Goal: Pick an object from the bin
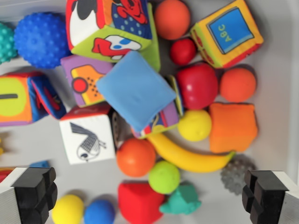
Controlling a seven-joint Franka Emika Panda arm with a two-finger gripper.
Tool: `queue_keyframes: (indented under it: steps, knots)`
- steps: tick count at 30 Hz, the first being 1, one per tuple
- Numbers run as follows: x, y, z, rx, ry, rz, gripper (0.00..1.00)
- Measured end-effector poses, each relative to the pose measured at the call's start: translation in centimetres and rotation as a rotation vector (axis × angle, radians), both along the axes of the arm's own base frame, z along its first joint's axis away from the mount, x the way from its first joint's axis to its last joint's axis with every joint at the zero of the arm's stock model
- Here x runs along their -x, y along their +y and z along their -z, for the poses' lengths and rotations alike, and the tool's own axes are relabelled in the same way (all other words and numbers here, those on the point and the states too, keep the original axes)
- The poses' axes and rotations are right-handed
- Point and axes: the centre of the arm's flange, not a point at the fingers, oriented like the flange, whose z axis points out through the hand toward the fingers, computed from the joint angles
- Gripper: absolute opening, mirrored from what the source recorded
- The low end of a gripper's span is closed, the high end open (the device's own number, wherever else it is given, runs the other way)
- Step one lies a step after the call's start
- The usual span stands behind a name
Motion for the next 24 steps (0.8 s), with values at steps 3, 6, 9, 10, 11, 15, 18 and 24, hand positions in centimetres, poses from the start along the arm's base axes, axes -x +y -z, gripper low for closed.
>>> queue_keyframes:
  steps: [3,6,9,10,11,15,18,24]
  knots:
    - [0.00,0.00,0.00,0.000,0.000,0.000,1.00]
    - [0.00,0.00,0.00,0.000,0.000,0.000,1.00]
    - [0.00,0.00,0.00,0.000,0.000,0.000,1.00]
    - [0.00,0.00,0.00,0.000,0.000,0.000,1.00]
    - [0.00,0.00,0.00,0.000,0.000,0.000,1.00]
    - [0.01,0.03,0.02,0.000,0.001,-0.001,1.00]
    - [0.02,0.14,0.11,0.000,0.002,-0.003,1.00]
    - [0.01,0.62,0.49,-0.001,0.005,-0.013,1.00]
